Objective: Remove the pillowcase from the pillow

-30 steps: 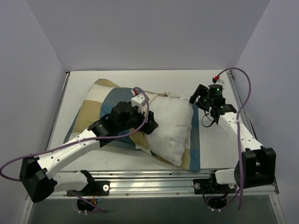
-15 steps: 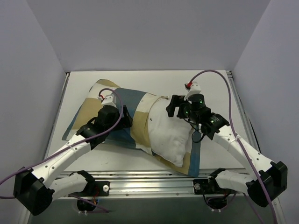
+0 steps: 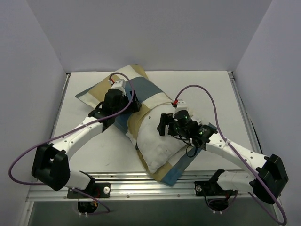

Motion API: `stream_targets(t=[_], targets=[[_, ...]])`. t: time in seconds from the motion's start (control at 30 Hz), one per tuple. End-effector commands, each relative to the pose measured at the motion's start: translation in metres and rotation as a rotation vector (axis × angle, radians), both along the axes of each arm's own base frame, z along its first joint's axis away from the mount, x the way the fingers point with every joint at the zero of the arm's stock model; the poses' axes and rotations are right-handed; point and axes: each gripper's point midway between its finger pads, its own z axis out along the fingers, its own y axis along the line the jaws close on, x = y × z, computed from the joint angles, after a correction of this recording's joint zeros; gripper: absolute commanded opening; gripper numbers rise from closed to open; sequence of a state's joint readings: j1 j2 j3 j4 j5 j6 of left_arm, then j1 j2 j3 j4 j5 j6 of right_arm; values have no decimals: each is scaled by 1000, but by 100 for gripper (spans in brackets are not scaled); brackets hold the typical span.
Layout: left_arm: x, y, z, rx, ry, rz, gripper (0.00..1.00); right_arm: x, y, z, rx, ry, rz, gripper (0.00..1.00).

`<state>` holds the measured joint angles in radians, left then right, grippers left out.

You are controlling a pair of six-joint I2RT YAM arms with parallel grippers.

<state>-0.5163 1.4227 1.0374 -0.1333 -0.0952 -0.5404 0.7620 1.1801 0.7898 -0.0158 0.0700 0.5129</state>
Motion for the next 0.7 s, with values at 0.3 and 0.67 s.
stream_targets(t=[0.3,0.67], targets=[[-109,3,22,-105,-104,-192,97,-12,-12,54,-155,-118,-2,88],[-152,4,-44,-204,40,-209,89,-28,17,66,-199,-181,118,93]])
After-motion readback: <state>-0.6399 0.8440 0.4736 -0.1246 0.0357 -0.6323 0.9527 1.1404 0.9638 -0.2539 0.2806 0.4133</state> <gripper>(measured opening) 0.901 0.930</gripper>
